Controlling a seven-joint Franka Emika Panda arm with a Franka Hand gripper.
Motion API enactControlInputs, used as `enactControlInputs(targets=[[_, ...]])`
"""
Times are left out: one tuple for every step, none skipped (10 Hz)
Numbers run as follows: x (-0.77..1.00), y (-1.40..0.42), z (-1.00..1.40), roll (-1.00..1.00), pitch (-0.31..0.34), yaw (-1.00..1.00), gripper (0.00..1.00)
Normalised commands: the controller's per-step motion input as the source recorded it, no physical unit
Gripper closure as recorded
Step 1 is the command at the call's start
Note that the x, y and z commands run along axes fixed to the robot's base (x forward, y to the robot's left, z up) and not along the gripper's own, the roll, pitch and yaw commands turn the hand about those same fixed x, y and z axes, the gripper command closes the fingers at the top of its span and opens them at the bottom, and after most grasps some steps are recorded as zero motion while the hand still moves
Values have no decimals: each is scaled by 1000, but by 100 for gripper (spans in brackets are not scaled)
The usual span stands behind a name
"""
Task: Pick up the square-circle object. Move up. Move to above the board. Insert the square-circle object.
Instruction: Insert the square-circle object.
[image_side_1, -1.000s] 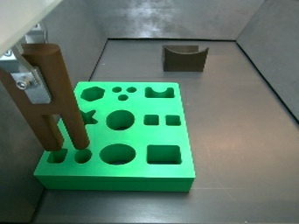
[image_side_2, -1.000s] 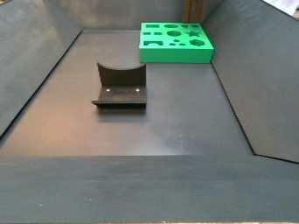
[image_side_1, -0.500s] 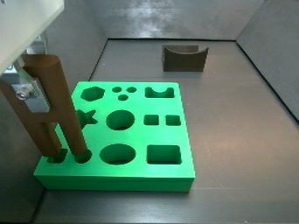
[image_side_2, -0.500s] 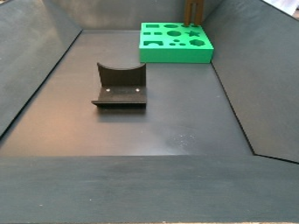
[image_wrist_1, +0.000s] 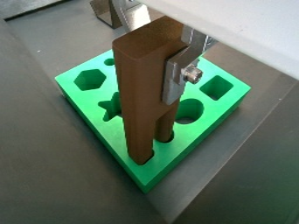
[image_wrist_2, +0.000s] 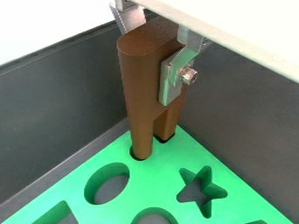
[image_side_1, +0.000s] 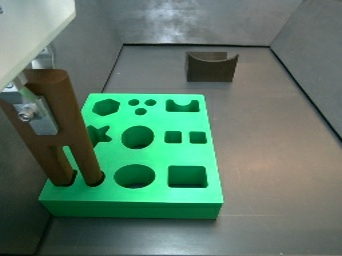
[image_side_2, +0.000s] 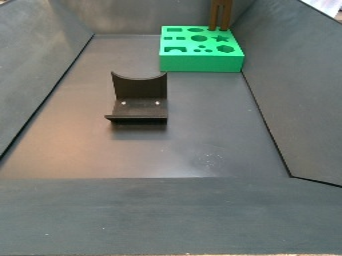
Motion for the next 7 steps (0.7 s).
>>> enactControlInputs(targets=[[0,0,-191,0,-136,-334,100],[0,0,-134,0,-194,-314,100],[60,0,-103,0,-203,-254,100],[91,0,-69,-1,-219,-243,100],[0,0,-103,0,-177,-114,100],[0,-17,-229,20,-163,-43,100],[-77,-154,-446,167,-119,0,100]])
